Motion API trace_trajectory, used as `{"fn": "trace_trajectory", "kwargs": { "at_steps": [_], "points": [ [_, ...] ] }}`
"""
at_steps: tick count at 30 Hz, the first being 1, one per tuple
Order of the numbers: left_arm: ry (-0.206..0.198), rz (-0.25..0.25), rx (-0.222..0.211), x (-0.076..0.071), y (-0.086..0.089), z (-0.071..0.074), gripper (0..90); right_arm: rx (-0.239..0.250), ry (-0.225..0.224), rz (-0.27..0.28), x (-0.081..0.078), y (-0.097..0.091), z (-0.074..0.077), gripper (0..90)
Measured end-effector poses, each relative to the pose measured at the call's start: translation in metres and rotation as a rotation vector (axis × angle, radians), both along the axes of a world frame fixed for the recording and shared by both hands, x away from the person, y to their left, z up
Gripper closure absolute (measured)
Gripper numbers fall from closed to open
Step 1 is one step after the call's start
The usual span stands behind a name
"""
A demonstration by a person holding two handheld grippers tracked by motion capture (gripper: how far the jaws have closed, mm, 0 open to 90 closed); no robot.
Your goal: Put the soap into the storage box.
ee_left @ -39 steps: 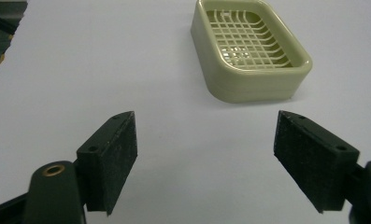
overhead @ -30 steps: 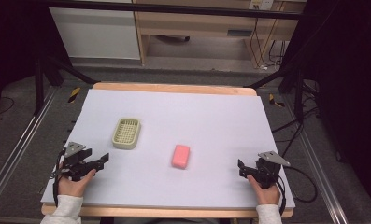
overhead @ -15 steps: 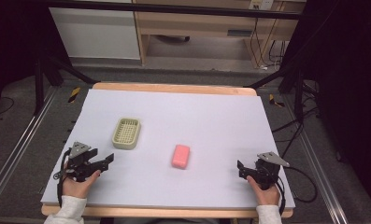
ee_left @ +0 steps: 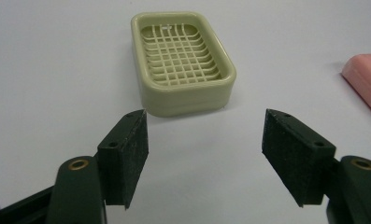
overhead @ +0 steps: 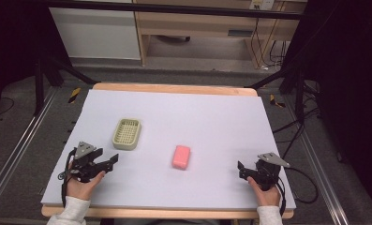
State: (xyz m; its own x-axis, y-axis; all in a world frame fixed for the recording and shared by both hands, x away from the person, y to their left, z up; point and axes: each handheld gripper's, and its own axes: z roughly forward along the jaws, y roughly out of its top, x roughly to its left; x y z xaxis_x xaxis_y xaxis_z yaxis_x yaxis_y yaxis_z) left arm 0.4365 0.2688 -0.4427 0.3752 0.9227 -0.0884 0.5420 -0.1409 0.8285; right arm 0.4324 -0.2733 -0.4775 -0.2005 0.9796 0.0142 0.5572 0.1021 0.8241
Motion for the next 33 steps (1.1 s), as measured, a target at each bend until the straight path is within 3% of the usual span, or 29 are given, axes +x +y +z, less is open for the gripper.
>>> {"fn": "trace_trajectory", "kwargs": {
  "at_steps": [18, 33],
  "points": [
    [-0.027, -0.043, -0.008, 0.003, -0.016, 0.018, 28.8, 0.008, 0.000, 0.000, 0.000, 0.001, -0.001, 4.2],
    [-0.033, -0.094, -0.008, 0.015, -0.047, 0.027, 27.5, 0.015, 0.007, 0.004, 0.000, 0.002, -0.002, 4.2]
  ]
}}
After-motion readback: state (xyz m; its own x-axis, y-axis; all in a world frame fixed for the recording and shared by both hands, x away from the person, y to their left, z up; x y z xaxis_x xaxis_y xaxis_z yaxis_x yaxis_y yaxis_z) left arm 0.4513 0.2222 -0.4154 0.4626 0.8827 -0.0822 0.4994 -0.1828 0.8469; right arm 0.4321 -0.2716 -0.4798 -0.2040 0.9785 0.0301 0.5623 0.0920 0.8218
